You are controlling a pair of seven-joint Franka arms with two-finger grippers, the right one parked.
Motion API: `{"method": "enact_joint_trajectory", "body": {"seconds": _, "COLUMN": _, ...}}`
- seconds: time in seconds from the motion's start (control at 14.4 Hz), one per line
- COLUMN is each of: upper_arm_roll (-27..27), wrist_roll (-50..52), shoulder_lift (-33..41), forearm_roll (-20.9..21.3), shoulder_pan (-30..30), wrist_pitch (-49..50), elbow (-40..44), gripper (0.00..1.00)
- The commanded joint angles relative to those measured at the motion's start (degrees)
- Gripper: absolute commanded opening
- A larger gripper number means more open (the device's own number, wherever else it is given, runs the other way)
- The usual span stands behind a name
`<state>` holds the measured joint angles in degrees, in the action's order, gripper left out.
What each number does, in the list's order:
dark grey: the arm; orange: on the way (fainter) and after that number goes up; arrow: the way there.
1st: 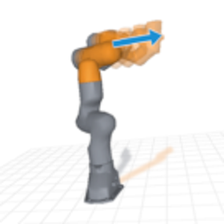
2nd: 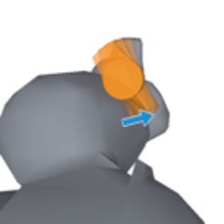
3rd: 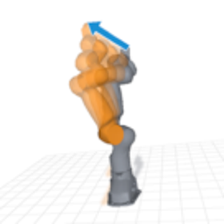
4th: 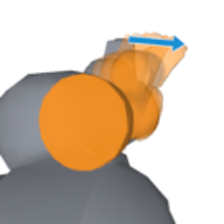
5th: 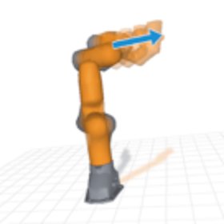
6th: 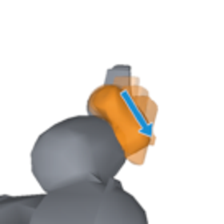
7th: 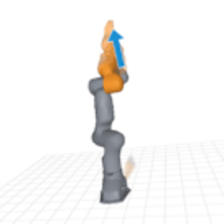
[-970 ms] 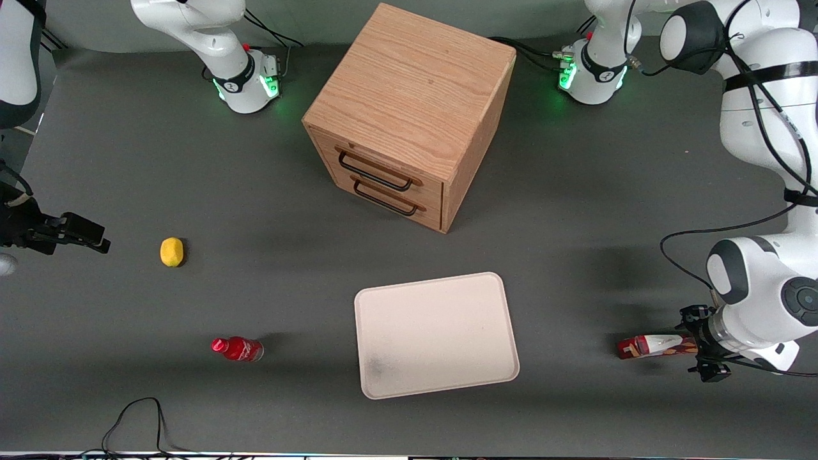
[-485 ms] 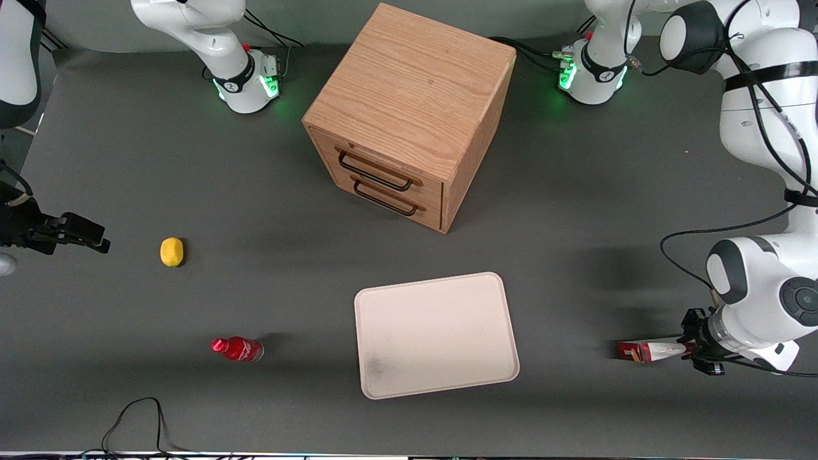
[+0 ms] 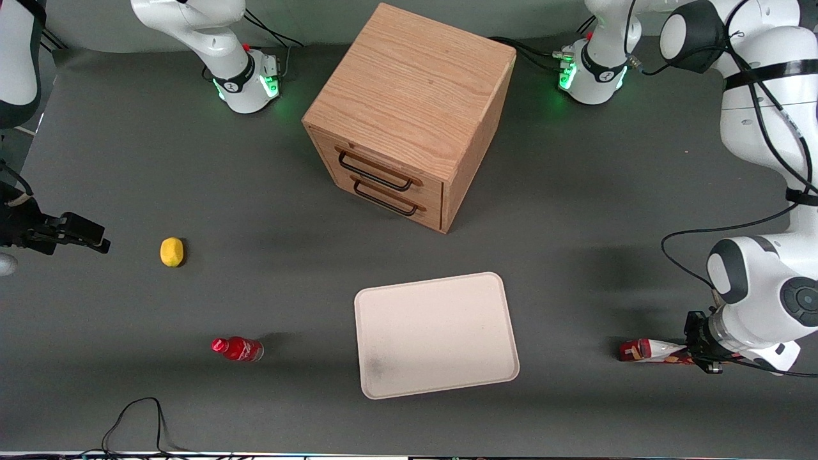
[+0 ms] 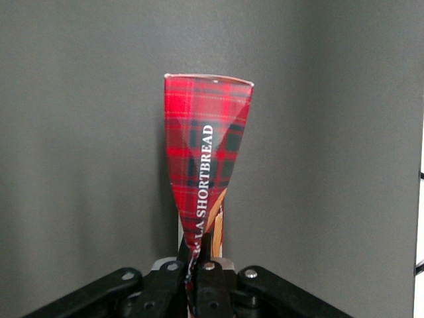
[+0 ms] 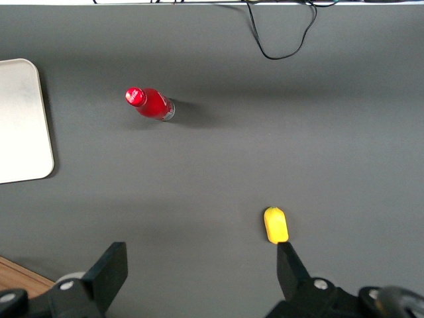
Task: Place red cookie box on tray
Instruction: 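Lift the box upright with the left gripper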
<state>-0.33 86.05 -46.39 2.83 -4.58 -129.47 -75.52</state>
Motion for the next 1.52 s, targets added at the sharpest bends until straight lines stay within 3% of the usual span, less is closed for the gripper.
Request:
{"method": "enact_joint_trajectory", "body": {"seconds": 0.0, "upper_arm_roll": -0.1, "wrist_roll": -3.4, "shoulder_lift": 5.9, "forearm_roll": 0.8, "shoulder_pan": 0.4, "wrist_pitch": 6.8, "elbow": 0.1, "gripper": 0.0}}
{"method": "enact_joint_trajectory", "body": {"seconds": 0.35, "upper_arm_roll": 0.1, "wrist_roll": -16.0, "shoulder_lift": 15.0, "forearm_roll": 0.3, "shoulder_pan": 1.0, "wrist_pitch": 17.5, "elbow": 0.0, "gripper": 0.0}}
{"method": "enact_joint_trajectory", "body": {"seconds": 0.76, "upper_arm_roll": 0.9, "wrist_roll": -15.4, "shoulder_lift": 23.7, "forearm_roll": -0.3, "shoulder_pan": 1.4, "wrist_pitch": 27.5, "elbow": 0.7, "gripper": 0.0}}
{"method": "enact_joint_trajectory", "body": {"seconds": 1.18, "upper_arm_roll": 0.8, "wrist_roll": -12.0, "shoulder_lift": 27.9, "forearm_roll": -0.2, "shoulder_pan": 1.4, "wrist_pitch": 32.4, "elbow": 2.1, "gripper": 0.0}}
{"method": "enact_joint_trajectory", "body": {"seconds": 1.46, "upper_arm_roll": 0.8, "wrist_roll": -28.5, "shoulder_lift": 30.1, "forearm_roll": 0.2, "shoulder_pan": 2.2, "wrist_pitch": 32.0, "elbow": 0.4, "gripper": 0.0}}
